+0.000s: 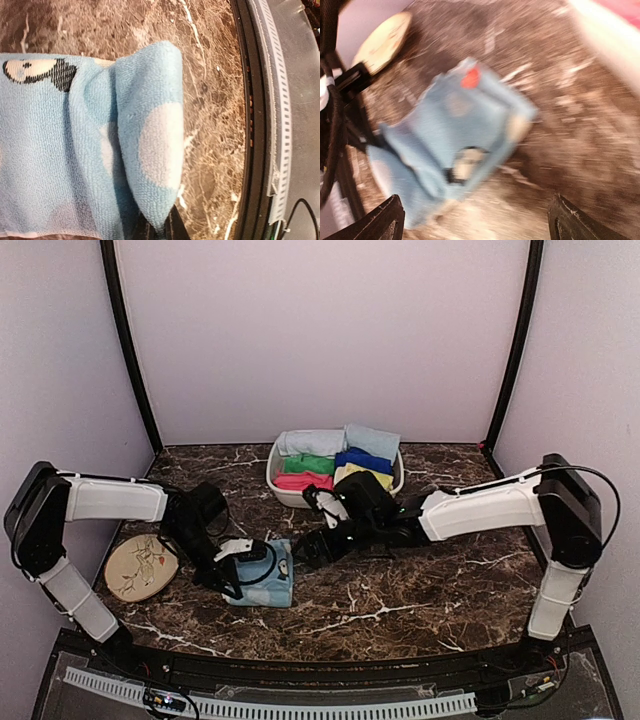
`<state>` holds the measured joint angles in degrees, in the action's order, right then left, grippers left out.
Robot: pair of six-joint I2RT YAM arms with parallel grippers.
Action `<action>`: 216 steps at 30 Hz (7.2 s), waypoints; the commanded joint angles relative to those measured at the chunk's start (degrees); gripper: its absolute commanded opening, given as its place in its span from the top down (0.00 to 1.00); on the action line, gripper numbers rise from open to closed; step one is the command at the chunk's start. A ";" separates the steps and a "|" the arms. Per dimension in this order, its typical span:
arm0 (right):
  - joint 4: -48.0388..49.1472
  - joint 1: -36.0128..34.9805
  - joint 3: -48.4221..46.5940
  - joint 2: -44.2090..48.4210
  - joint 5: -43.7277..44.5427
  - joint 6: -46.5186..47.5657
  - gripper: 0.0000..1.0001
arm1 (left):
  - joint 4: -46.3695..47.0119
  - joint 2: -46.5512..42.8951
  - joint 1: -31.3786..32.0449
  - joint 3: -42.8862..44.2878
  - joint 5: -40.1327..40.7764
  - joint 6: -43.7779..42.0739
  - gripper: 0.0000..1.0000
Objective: Roll the towels
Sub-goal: Roll the towel at the center of the board.
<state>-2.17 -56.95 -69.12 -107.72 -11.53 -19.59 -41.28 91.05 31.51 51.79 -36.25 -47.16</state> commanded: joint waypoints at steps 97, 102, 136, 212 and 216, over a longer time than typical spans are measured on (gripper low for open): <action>1.52 1.32 -5.63 -2.65 2.34 4.11 0.00 | -0.93 -5.29 1.70 -3.33 6.19 -5.04 1.00; 14.84 0.01 9.02 11.76 29.60 5.38 0.00 | -7.62 -0.69 -1.01 0.19 -0.03 -5.47 1.00; 27.18 -19.51 0.06 -14.83 25.59 64.63 0.42 | -20.09 20.22 -8.54 12.97 -10.00 -6.88 0.85; 27.96 -16.51 12.84 2.40 54.22 49.16 0.00 | -8.85 18.79 -11.50 9.23 -4.16 -1.56 0.86; 43.32 -16.42 15.50 -0.16 64.84 51.99 0.00 | -10.75 20.90 -12.02 10.61 -4.53 -2.41 0.87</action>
<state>21.54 -74.30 -57.01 -106.00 34.83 22.39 -47.44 108.27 20.01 62.57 -46.00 -49.25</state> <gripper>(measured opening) 0.999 0.139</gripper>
